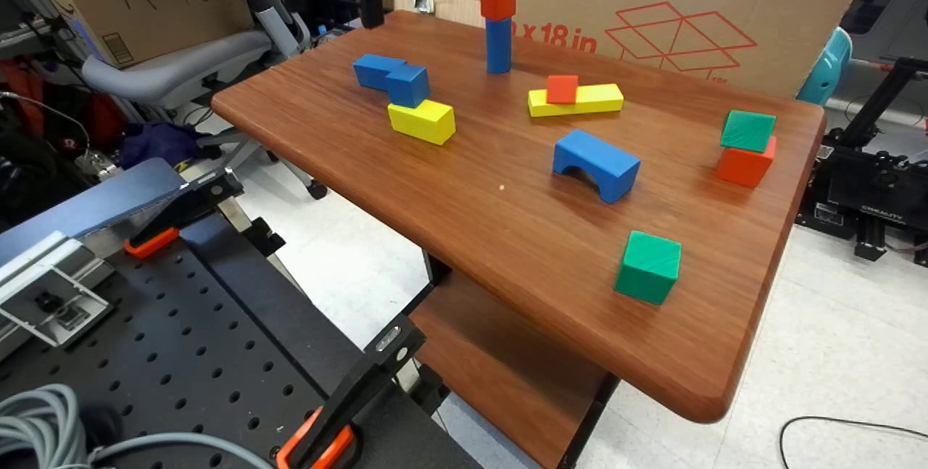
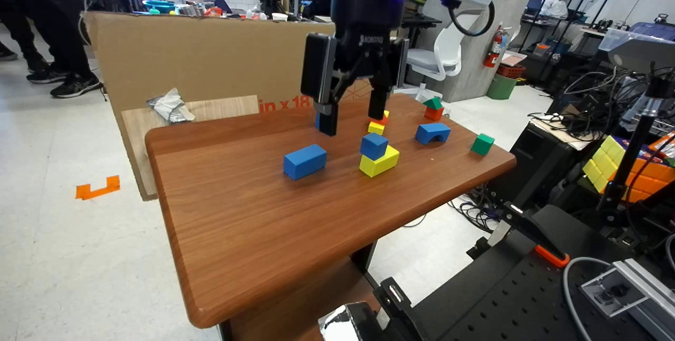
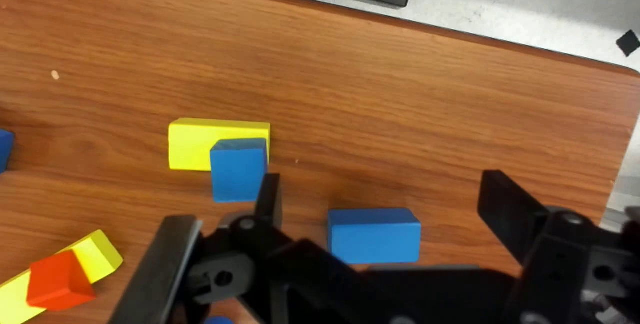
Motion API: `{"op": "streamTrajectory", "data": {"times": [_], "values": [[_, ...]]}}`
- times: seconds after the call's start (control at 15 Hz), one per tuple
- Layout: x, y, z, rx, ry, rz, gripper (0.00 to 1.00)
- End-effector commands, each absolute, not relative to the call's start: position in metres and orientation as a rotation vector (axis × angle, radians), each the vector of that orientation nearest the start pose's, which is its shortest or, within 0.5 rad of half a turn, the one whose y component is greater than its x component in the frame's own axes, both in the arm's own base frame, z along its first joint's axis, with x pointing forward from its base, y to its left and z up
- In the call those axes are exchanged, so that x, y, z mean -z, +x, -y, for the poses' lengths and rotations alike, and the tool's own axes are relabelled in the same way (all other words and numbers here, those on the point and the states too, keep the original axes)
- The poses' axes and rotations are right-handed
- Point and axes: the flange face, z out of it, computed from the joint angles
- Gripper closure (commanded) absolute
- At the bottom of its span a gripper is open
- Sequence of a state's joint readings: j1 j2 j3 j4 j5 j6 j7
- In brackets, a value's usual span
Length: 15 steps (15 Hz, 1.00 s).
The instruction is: Move the blue rectangular block backwards
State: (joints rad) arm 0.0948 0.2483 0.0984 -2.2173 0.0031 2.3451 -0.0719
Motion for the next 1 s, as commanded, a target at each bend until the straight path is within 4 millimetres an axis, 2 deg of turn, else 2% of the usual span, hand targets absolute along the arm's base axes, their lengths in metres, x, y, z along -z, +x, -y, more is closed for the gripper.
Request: {"op": "streamTrajectory", "data": {"times": [0.0,0.33,0.93], "values": [[-0.235,0.536,-0.106,-0.159,-3.125,0.475,0.00],[-0.218,0.541,-0.114,-0.163,-3.135,0.522,0.00],[-0.204,0.554,-0.133,-0.189,-3.137,0.542,0.00]]}}
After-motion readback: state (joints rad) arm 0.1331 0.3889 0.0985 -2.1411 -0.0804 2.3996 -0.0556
